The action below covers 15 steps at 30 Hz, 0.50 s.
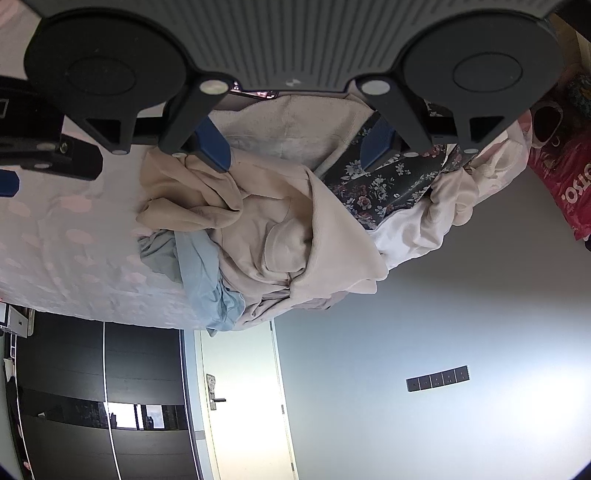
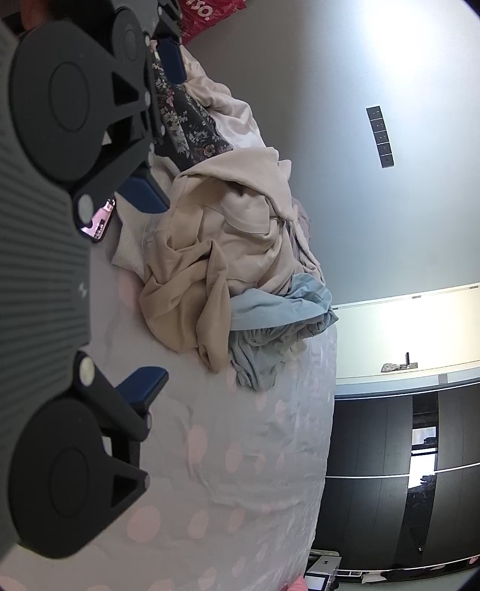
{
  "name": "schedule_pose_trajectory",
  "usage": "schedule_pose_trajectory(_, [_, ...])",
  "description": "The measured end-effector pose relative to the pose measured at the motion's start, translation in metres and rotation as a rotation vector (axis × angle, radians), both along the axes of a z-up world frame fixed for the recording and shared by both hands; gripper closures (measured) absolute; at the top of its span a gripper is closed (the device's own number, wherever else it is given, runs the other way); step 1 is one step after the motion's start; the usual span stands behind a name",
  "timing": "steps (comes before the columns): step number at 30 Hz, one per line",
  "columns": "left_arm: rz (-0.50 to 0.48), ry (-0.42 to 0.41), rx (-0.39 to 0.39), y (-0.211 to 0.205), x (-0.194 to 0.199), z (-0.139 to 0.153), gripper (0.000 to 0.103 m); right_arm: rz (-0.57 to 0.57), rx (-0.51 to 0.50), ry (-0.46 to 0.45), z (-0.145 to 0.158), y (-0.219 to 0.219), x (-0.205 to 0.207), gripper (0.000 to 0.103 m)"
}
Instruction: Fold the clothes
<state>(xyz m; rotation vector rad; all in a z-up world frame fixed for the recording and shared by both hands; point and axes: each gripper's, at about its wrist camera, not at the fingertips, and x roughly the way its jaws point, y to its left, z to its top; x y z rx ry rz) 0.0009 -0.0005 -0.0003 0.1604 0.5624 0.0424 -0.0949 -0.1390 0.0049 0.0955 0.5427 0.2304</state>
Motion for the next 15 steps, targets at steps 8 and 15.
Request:
schedule_pose_trajectory(8, [-0.017,0.033,-0.012,-0.011,0.011,-0.002,0.026,0.005,-0.026,0.011,-0.005,0.002,-0.004,0.011])
schedule_pose_trajectory(15, [0.019,-0.023,-0.031,0.004,-0.014,0.003,0.026,0.008,-0.044,0.022,-0.008,0.007,-0.004,0.011])
